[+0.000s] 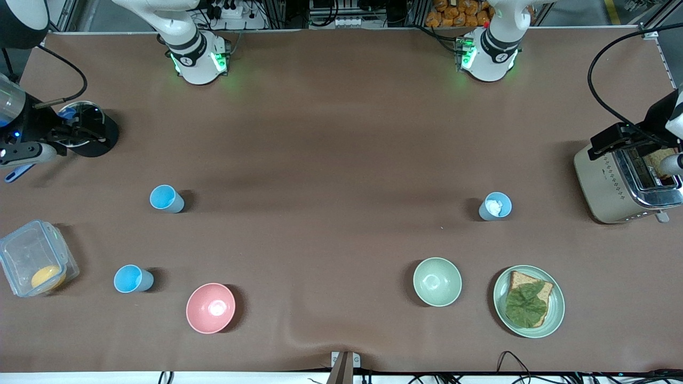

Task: Stack blue cups with both arms
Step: 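Reach the right gripper down to the blue cup beside the pot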

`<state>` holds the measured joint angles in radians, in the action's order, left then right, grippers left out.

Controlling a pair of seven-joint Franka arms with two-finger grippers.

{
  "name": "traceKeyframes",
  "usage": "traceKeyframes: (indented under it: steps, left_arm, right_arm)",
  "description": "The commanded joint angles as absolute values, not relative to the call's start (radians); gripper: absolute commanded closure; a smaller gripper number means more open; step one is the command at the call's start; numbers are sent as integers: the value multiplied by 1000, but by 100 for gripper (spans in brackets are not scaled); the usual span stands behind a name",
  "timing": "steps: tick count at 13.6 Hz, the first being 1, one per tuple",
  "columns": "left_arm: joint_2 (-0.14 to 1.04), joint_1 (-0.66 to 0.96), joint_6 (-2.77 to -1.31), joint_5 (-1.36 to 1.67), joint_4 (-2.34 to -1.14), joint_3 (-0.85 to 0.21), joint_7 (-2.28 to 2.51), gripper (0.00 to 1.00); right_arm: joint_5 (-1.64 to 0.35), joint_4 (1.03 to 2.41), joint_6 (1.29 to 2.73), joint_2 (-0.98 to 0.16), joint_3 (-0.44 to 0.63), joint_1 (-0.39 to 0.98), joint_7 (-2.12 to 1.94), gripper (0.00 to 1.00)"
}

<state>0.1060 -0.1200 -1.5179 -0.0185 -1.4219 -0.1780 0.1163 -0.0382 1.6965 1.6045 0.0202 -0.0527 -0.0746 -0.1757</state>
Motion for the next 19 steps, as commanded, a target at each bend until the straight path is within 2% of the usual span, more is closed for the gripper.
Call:
traceKeyframes:
  steps: [1,5,8,14,19]
  left_arm:
    - [97,-120,-1494,-43,-1410,-183,117,0]
    - [98,-126,-1493,-41,-1410,-175,117,0]
    - [98,-127,-1494,-43,-1411,-178,127,0]
    - [112,-127,-1514,-43,-1414,-178,120,0]
    - [138,-124,-1578,-43,-1430,-178,118,0]
  right_arm:
    - [-55,1687,1600,18,-61,-101,-181,0]
    - [-17,1654,1601,-41,-63,-91,-175,0]
    - [84,1660,1588,-51,-67,-60,-183,0]
    - [66,1654,1555,-139,-64,-165,-204,0]
    - [69,1583,1562,-234,-63,-173,-210,0]
